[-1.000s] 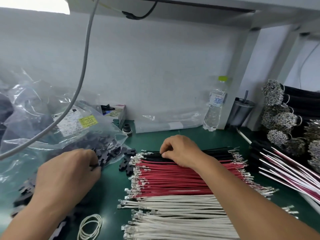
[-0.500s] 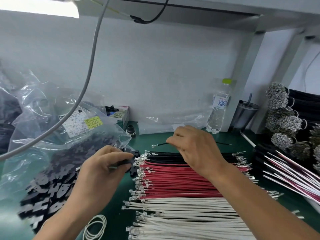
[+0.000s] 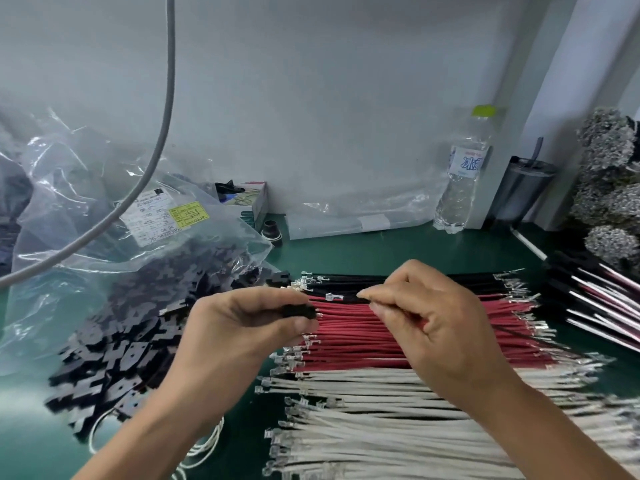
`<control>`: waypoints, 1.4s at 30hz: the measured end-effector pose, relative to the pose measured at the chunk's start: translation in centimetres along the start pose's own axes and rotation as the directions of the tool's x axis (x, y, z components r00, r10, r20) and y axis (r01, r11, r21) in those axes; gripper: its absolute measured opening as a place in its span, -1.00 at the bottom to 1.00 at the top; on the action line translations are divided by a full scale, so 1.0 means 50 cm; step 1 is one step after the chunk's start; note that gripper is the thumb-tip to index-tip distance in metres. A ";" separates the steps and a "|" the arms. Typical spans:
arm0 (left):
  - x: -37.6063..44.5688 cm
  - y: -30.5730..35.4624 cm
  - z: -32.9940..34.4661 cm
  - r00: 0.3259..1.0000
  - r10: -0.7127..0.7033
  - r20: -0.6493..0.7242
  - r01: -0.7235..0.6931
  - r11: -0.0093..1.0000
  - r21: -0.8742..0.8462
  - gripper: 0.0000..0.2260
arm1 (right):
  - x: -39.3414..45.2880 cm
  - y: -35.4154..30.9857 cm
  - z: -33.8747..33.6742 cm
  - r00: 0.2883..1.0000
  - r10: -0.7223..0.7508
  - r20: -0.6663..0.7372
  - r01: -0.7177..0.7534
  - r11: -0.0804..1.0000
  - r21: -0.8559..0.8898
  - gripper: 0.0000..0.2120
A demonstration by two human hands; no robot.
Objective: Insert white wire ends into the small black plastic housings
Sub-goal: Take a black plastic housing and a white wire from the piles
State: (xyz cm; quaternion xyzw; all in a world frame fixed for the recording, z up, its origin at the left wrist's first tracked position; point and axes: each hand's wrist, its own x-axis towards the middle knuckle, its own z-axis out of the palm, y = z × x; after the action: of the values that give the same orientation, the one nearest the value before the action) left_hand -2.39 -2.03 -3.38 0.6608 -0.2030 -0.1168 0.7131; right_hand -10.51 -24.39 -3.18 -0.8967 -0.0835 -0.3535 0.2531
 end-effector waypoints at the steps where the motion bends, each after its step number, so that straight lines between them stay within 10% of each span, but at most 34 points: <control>1: 0.000 -0.002 0.001 1.000 0.000 0.006 0.000 1.000 0.004 -0.71 | -0.001 -0.002 0.001 1.000 0.001 0.015 -0.001 1.000 0.005 -0.82; 21: -0.009 0.005 0.011 0.998 0.003 0.064 -0.004 1.000 0.017 -0.76 | 0.000 -0.024 0.000 0.973 0.072 0.219 -0.084 0.995 0.045 -0.78; 42: -0.013 0.000 0.021 0.998 0.067 -0.010 -0.066 0.994 0.084 -0.78 | -0.008 -0.038 0.043 0.998 0.001 0.056 0.002 0.999 -0.046 -0.83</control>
State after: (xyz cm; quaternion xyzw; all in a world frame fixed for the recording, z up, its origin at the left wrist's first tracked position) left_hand -3.44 -2.71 -3.44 0.6839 -0.2250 -0.0803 0.6894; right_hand -10.17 -21.66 -4.04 -0.9118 -0.0825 -0.3303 0.2297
